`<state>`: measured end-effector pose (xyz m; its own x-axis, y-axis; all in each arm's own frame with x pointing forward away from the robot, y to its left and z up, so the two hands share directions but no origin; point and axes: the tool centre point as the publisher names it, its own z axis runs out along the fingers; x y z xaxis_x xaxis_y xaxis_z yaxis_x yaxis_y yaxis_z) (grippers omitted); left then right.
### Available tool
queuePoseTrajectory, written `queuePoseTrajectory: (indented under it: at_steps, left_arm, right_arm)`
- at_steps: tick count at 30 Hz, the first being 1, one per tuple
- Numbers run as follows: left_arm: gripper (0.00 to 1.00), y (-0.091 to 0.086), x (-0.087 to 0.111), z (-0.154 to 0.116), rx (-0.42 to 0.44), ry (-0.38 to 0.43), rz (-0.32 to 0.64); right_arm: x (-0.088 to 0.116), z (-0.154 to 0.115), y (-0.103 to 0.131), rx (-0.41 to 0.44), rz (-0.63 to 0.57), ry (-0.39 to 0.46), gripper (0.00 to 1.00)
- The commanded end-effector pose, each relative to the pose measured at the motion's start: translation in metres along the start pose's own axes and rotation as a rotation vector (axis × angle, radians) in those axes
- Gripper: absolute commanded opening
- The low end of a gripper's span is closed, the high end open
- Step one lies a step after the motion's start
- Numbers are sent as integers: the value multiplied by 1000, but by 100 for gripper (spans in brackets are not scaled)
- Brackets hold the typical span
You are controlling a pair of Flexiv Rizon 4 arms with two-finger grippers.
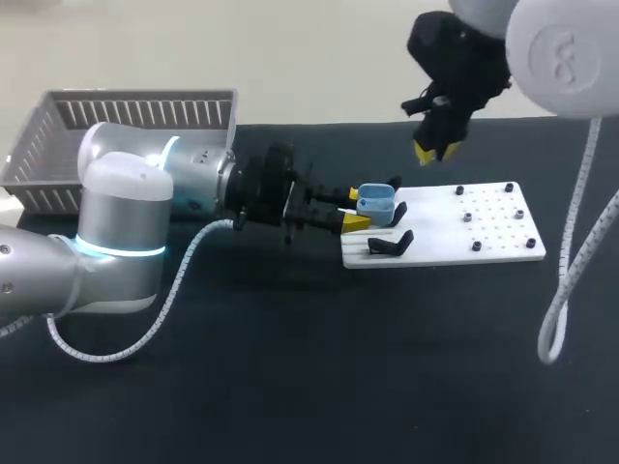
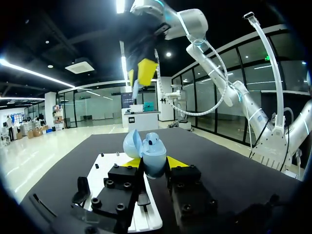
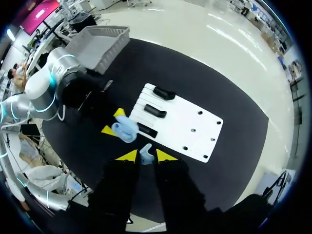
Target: Pick up each earbud case from the left stands, insert the matching earbuds, close the lid, and place the case in the box.
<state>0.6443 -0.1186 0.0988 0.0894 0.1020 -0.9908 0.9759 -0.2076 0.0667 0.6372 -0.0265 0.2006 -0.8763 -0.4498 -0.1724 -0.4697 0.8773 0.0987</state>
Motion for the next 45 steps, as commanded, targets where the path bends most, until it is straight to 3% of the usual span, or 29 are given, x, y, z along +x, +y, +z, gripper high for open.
queuePoseTrajectory:
  at_steps: [1,6,18,45]
  left_arm:
    - [0,-1,1,0,-5,-1,3]
    - [0,-1,1,0,-5,-1,3]
    - [0,-1,1,0,-5,-1,3]
    - [0,-1,1,0,-5,-1,3]
  right_arm:
    - [3,5,19,6,-61,-2,0]
    - [0,13,42,8,-152,13,0]
    - [-5,30,71,20,-222,32,0]
    - [-12,55,61,74,-180,36,0]
